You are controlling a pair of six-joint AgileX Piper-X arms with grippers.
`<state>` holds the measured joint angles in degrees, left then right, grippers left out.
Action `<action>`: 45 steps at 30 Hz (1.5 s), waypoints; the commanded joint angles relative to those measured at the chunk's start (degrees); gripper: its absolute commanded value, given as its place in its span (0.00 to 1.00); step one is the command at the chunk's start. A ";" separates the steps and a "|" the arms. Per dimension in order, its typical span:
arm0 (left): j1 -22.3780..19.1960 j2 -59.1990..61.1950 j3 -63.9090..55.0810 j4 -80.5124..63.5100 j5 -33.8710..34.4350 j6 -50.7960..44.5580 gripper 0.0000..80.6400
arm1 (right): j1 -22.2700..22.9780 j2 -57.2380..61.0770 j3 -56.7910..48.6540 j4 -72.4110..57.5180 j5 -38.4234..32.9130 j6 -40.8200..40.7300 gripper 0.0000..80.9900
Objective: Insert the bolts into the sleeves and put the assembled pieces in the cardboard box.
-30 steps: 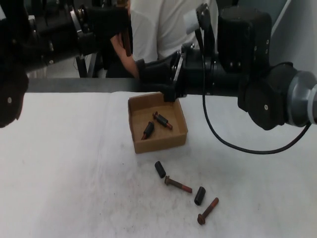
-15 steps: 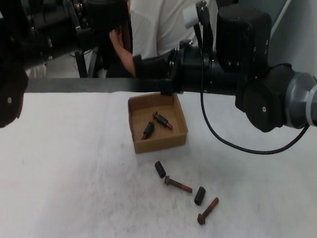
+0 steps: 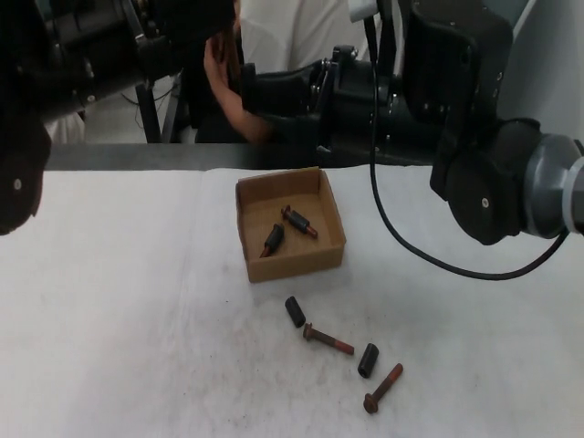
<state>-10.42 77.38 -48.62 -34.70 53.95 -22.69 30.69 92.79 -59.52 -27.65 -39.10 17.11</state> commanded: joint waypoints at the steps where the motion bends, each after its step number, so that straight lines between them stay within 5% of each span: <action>1: 0.07 -0.37 -0.17 -1.19 -0.94 -0.25 0.00 | 0.11 -0.57 -0.19 -1.71 -0.62 0.50 0.01; 45: 0.07 -0.37 3.44 -5.75 1.20 -3.11 0.00 | 1.77 -0.57 2.64 -5.19 -1.91 2.62 0.01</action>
<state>-10.42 77.38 -45.23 -39.87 54.59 -26.19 32.68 92.79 -56.62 -32.03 -41.16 19.70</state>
